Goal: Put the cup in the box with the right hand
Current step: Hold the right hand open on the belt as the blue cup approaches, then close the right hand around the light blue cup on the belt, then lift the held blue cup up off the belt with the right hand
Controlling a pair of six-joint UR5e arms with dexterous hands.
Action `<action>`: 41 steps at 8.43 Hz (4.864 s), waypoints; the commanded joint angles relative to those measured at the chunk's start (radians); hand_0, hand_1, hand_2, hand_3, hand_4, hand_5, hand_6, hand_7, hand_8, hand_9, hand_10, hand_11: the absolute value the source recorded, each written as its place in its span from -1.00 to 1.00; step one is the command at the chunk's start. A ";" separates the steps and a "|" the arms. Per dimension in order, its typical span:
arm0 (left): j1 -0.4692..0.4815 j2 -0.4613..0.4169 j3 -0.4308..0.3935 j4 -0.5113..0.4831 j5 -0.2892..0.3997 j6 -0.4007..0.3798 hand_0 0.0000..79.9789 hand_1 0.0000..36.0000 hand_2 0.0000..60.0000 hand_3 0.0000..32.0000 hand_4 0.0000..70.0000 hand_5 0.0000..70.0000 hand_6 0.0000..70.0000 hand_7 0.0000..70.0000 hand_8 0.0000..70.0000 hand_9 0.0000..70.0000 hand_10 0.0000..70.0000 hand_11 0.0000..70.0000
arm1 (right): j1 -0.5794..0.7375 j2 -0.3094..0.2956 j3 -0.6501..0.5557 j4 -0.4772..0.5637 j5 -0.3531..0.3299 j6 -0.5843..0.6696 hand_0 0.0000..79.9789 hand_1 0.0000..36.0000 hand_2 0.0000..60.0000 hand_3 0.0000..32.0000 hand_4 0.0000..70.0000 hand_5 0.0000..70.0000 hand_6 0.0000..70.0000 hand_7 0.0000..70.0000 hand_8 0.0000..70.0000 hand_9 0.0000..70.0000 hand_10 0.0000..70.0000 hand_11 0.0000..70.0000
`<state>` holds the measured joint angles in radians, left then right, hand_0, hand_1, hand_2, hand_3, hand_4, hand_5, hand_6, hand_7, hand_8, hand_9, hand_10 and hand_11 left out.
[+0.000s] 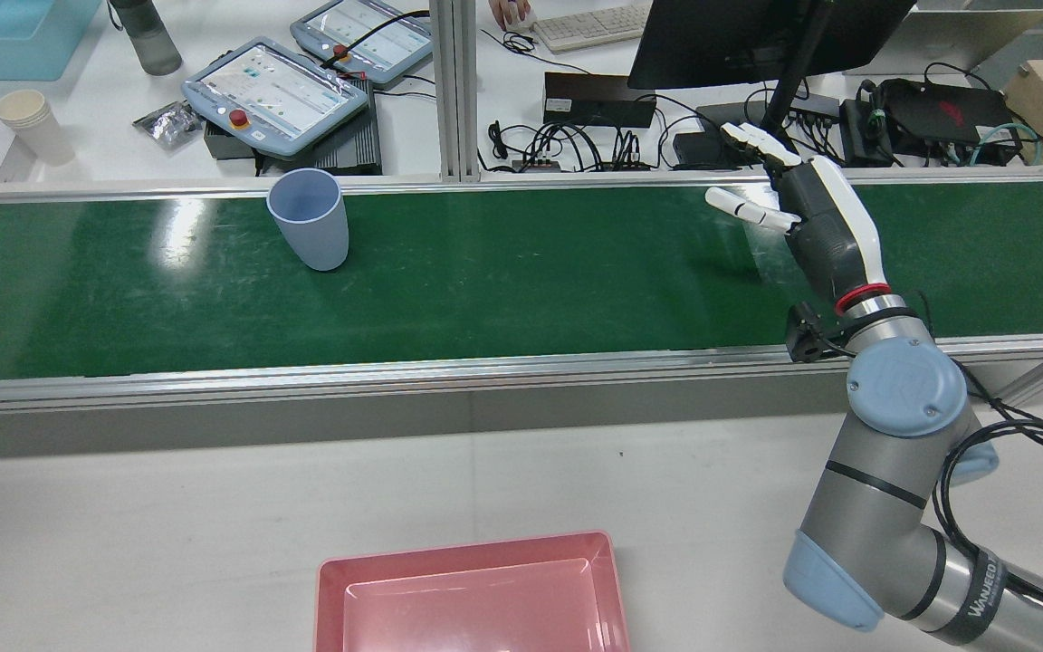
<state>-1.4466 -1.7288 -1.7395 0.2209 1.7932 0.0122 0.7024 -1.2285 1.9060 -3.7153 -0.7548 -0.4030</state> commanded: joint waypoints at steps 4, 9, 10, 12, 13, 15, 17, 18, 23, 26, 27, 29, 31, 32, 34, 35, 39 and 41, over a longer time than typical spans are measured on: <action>0.000 0.000 0.000 0.000 0.000 0.000 -1.00 -1.00 -1.00 -1.00 -1.00 -1.00 -1.00 -1.00 -1.00 -1.00 -1.00 -1.00 | -0.001 0.000 -0.008 0.000 -0.003 -0.005 0.15 -0.13 -0.48 -1.00 -1.00 -0.87 -0.90 -0.69 -0.88 -0.79 -1.00 -0.99; 0.000 0.000 0.000 0.000 0.000 0.000 -1.00 -1.00 -1.00 -1.00 -1.00 -1.00 -1.00 -1.00 -1.00 -1.00 -1.00 -1.00 | -0.001 -0.008 -0.008 -0.002 -0.041 -0.004 0.22 0.10 -0.54 -0.79 -1.00 -0.83 -0.92 -0.76 -0.88 -0.80 -1.00 -0.96; 0.000 0.000 0.000 0.000 0.000 0.000 -1.00 -1.00 -1.00 -1.00 -1.00 -1.00 -1.00 -1.00 -1.00 -1.00 -1.00 -1.00 | -0.001 -0.008 -0.008 -0.002 -0.043 -0.004 0.15 -0.12 -0.52 -0.82 -1.00 -0.87 -0.92 -0.73 -0.88 -0.79 -1.00 -0.98; 0.000 0.000 0.000 0.000 0.000 0.000 -1.00 -1.00 -1.00 -1.00 -1.00 -1.00 -1.00 -1.00 -1.00 -1.00 -1.00 -1.00 | -0.001 -0.009 -0.008 -0.002 -0.043 -0.004 0.16 -0.15 -0.64 -0.48 -1.00 -0.87 -0.95 -0.77 -0.89 -0.82 -1.00 -0.99; 0.000 0.000 0.000 0.000 0.000 0.000 -1.00 -1.00 -1.00 -1.00 -1.00 -1.00 -1.00 -1.00 -1.00 -1.00 -1.00 -1.00 | -0.001 -0.009 -0.008 -0.002 -0.043 -0.004 0.16 -0.16 -0.61 -0.46 -1.00 -0.87 -0.95 -0.78 -0.89 -0.82 -1.00 -1.00; 0.000 0.000 0.000 0.000 0.000 0.000 -1.00 -1.00 -1.00 -1.00 -1.00 -1.00 -1.00 -1.00 -1.00 -1.00 -1.00 -1.00 | -0.001 -0.009 -0.008 -0.002 -0.043 -0.005 0.14 -0.20 -0.55 -0.61 -1.00 -0.88 -0.94 -0.74 -0.89 -0.81 -1.00 -1.00; 0.000 0.000 0.000 0.000 0.000 0.000 -1.00 -1.00 -1.00 -1.00 -1.00 -1.00 -1.00 -1.00 -1.00 -1.00 -1.00 -1.00 | -0.003 -0.009 -0.008 -0.002 -0.043 -0.005 0.13 -0.21 -0.51 -0.64 -1.00 -0.88 -0.94 -0.73 -0.88 -0.80 -1.00 -1.00; 0.000 0.000 0.000 0.000 -0.002 0.000 -1.00 -1.00 -1.00 -1.00 -1.00 -1.00 -1.00 -1.00 -1.00 -1.00 -1.00 -1.00 | -0.004 -0.011 -0.008 -0.002 -0.043 -0.007 0.13 -0.21 -0.51 -0.66 -1.00 -0.88 -0.93 -0.73 -0.88 -0.80 -1.00 -1.00; 0.000 0.000 0.000 0.000 0.000 0.000 -1.00 -1.00 -1.00 -1.00 -1.00 -1.00 -1.00 -1.00 -1.00 -1.00 -1.00 -1.00 | -0.014 -0.028 -0.005 -0.002 -0.046 -0.008 0.10 -0.21 -0.46 -0.68 -1.00 -0.88 -0.93 -0.72 -0.89 -0.81 -1.00 -1.00; 0.000 0.000 0.000 0.000 0.000 0.000 -1.00 -1.00 -1.00 -1.00 -1.00 -1.00 -1.00 -1.00 -1.00 -1.00 -1.00 -1.00 | -0.014 -0.029 -0.008 -0.002 -0.046 -0.008 0.10 -0.22 -0.44 -0.78 -1.00 -0.89 -0.92 -0.68 -0.88 -0.79 -1.00 -1.00; 0.000 0.000 0.000 0.000 0.000 0.000 -1.00 -1.00 -1.00 -1.00 -1.00 -1.00 -1.00 -1.00 -1.00 -1.00 -1.00 -1.00 | -0.014 -0.029 -0.008 -0.002 -0.046 -0.010 0.10 -0.23 -0.43 -0.80 -1.00 -0.89 -0.92 -0.65 -0.87 -0.77 -1.00 -1.00; 0.000 0.000 0.000 0.000 0.000 0.000 -1.00 -1.00 -1.00 -1.00 -1.00 -1.00 -1.00 -1.00 -1.00 -1.00 -1.00 -1.00 | -0.009 -0.029 -0.008 -0.006 -0.046 -0.010 0.09 -0.22 -0.40 -0.90 -1.00 -0.89 -0.90 -0.59 -0.86 -0.74 -1.00 -1.00; 0.000 0.000 0.000 0.000 0.000 0.000 -1.00 -1.00 -1.00 -1.00 -1.00 -1.00 -1.00 -1.00 -1.00 -1.00 -1.00 -1.00 | 0.018 -0.043 0.004 -0.014 -0.041 -0.010 0.12 -0.16 -0.35 -1.00 -1.00 -0.87 -0.83 -0.40 -0.79 -0.63 -0.99 -0.95; 0.000 0.000 0.000 0.000 0.000 0.000 -1.00 -1.00 -1.00 -1.00 -1.00 -1.00 -1.00 -1.00 -1.00 -1.00 -1.00 -1.00 | 0.038 -0.058 0.005 -0.015 -0.041 -0.011 0.13 0.43 0.95 -1.00 -1.00 -0.79 -0.67 0.26 -0.60 -0.22 -0.82 -0.69; 0.000 0.000 0.000 0.000 0.000 0.000 -1.00 -1.00 -1.00 -1.00 -1.00 -1.00 -1.00 -1.00 -1.00 -1.00 -1.00 -1.00 | 0.075 -0.078 0.028 -0.050 -0.040 -0.010 -0.01 1.00 1.00 -1.00 -0.82 -0.64 -0.17 1.00 0.13 0.86 -0.17 0.25; 0.000 0.000 0.000 0.000 0.000 0.000 -1.00 -1.00 -1.00 -1.00 -1.00 -1.00 -1.00 -1.00 -1.00 -1.00 -1.00 -1.00 | 0.078 -0.085 0.051 -0.090 -0.040 -0.010 -0.01 1.00 1.00 -1.00 -0.36 -0.58 0.06 1.00 0.45 1.00 0.12 0.61; 0.000 0.000 0.000 -0.001 0.000 0.000 -1.00 -1.00 -1.00 -1.00 -1.00 -1.00 -1.00 -1.00 -1.00 -1.00 -1.00 -1.00 | 0.107 -0.172 0.248 -0.101 -0.040 -0.025 -0.04 1.00 1.00 -1.00 -0.29 -0.56 0.11 1.00 0.59 1.00 0.37 0.97; 0.000 0.000 0.000 -0.002 0.000 0.000 -1.00 -1.00 -1.00 -1.00 -1.00 -1.00 -1.00 -1.00 -1.00 -1.00 -1.00 -1.00 | 0.077 -0.178 0.483 -0.101 -0.046 -0.176 -0.01 1.00 1.00 -1.00 -0.21 -0.58 0.08 1.00 0.57 1.00 0.36 0.95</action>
<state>-1.4466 -1.7288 -1.7395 0.2199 1.7932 0.0123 0.8058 -1.3913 2.1626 -3.8154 -0.7955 -0.4499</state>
